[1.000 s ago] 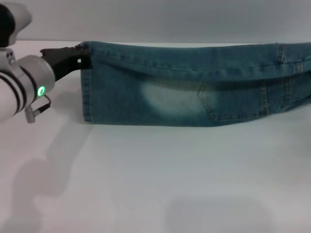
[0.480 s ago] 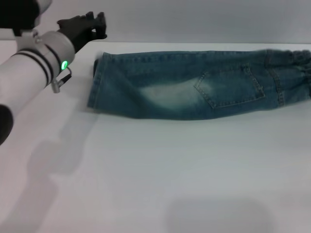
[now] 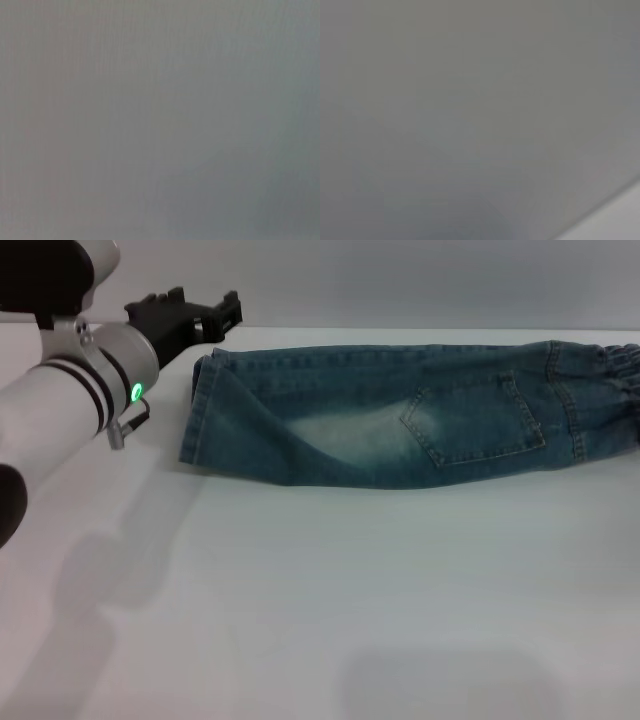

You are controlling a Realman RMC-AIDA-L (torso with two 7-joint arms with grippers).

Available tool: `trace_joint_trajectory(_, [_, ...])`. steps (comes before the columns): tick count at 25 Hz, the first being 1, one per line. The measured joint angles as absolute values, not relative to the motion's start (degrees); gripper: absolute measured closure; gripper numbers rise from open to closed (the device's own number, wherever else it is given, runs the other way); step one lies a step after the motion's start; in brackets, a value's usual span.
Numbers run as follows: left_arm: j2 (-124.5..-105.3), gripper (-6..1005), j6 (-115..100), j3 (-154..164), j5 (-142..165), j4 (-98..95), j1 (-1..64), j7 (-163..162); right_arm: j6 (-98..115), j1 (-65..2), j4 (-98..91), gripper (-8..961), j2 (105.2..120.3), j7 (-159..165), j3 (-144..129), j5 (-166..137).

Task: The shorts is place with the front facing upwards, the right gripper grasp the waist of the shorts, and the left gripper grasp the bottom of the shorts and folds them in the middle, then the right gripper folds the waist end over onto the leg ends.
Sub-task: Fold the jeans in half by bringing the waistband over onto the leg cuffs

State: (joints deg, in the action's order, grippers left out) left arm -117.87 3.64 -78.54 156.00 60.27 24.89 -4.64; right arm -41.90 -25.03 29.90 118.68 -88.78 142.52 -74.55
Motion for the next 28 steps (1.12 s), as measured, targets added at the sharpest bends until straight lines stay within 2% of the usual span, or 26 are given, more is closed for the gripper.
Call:
trace_joint_trajectory(3, [-117.91, 432, 5.31, -77.48, 155.99, 63.17, 22.61, -4.62, -42.38, -22.79, 29.8, 419, 118.7, -88.44, 142.08, -74.59])
trace_joint_trajectory(5, [-117.98, 394, 5.78, -76.2, 155.92, 64.75, 21.11, -4.61, -42.46, -21.83, 28.94, 189, 118.53, -88.28, 142.04, -74.75])
trace_joint_trajectory(8, [-117.98, 170, 6.0, -75.32, 155.82, 65.31, 20.57, -4.6, -42.32, -21.61, 28.44, 153, 118.32, -87.77, 142.02, -75.85])
trace_joint_trajectory(11, [-118.08, 153, 6.24, -74.02, 155.82, 65.64, 20.33, -4.61, -41.81, -21.89, 28.43, 116, 118.07, -85.91, 142.03, -79.13])
trace_joint_trajectory(28, [-118.02, 137, 5.75, -71.38, 155.74, 65.28, 19.31, -4.61, -41.86, -25.59, 26.89, 127, 117.08, -83.48, 142.04, -82.1])
